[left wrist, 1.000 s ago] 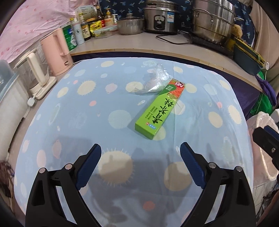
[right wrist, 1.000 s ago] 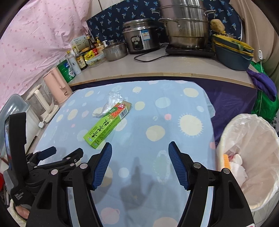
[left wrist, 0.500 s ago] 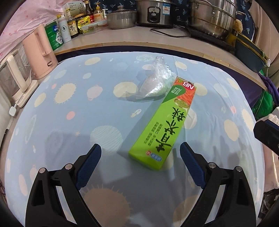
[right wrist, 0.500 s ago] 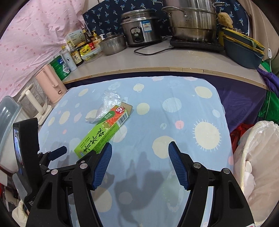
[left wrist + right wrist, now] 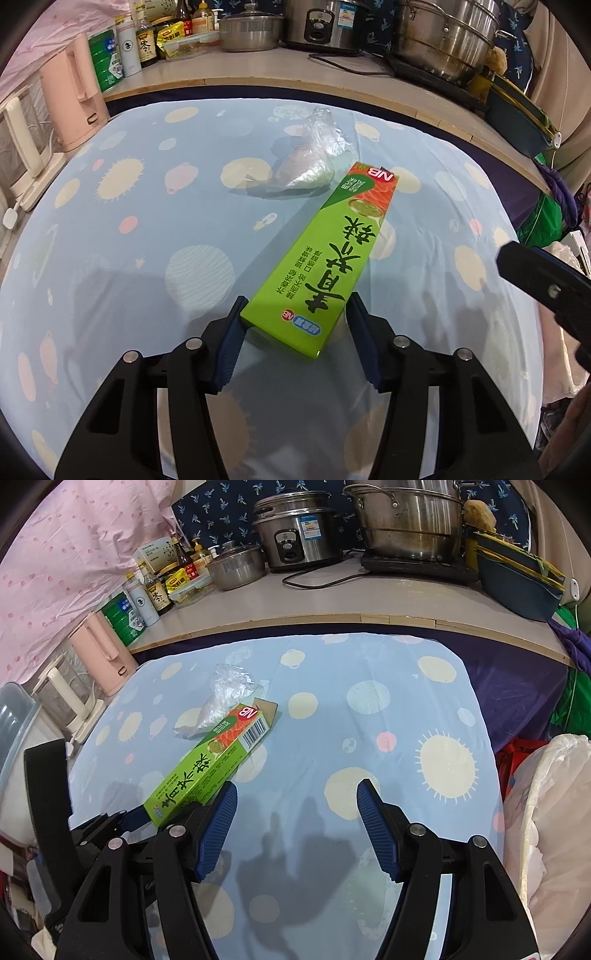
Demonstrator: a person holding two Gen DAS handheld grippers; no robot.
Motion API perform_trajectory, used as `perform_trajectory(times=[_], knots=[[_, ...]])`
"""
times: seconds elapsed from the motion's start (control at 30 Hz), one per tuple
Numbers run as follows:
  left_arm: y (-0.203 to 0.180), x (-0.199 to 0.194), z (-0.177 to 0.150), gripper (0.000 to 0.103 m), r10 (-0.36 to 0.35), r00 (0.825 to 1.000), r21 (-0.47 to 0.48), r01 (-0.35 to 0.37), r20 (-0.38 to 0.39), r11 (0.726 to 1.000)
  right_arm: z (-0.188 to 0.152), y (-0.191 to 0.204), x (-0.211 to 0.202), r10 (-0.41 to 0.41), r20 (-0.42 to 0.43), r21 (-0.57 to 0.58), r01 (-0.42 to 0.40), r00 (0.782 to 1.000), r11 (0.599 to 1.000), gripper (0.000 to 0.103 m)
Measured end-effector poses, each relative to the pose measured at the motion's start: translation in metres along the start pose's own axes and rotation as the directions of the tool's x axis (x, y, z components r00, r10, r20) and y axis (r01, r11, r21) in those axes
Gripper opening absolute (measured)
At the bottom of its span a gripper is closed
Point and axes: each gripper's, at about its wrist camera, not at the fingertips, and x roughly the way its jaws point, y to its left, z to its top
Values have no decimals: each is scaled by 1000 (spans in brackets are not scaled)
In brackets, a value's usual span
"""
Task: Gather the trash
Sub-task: 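Grasp the green wasabi box with the left tool while the right tool grasps the clear plastic wrapper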
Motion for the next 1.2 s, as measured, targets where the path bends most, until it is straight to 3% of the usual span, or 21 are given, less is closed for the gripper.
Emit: perform_trajectory(times=[0.17, 0.4, 0.6, 0.83, 1.07, 1.2], knots=[[11, -25, -14, 51, 19, 1000, -50, -18, 14, 999, 3, 11, 4, 16, 2, -26, -16, 1000, 1000, 65], [46, -51, -34, 50, 100, 995, -125, -101, -9, 987, 17, 36, 26, 75, -6, -51, -75, 997, 996, 65], [83, -62, -44, 50, 201, 979, -230, -206, -44, 951, 30, 64, 59, 110, -31, -71, -112, 993, 991, 65], [109, -47, -32, 50, 243, 967, -324, -257, -81, 911, 44, 88, 95, 130, -43, -79, -133, 991, 988, 65], [115, -21, -7, 49, 233, 969, -353, -248, -85, 902, 54, 96, 124, 122, -51, -71, -126, 991, 990, 65], [115, -15, -2, 49, 228, 970, -357, -243, -84, 902, 57, 98, 136, 121, -69, -74, -126, 990, 989, 54]])
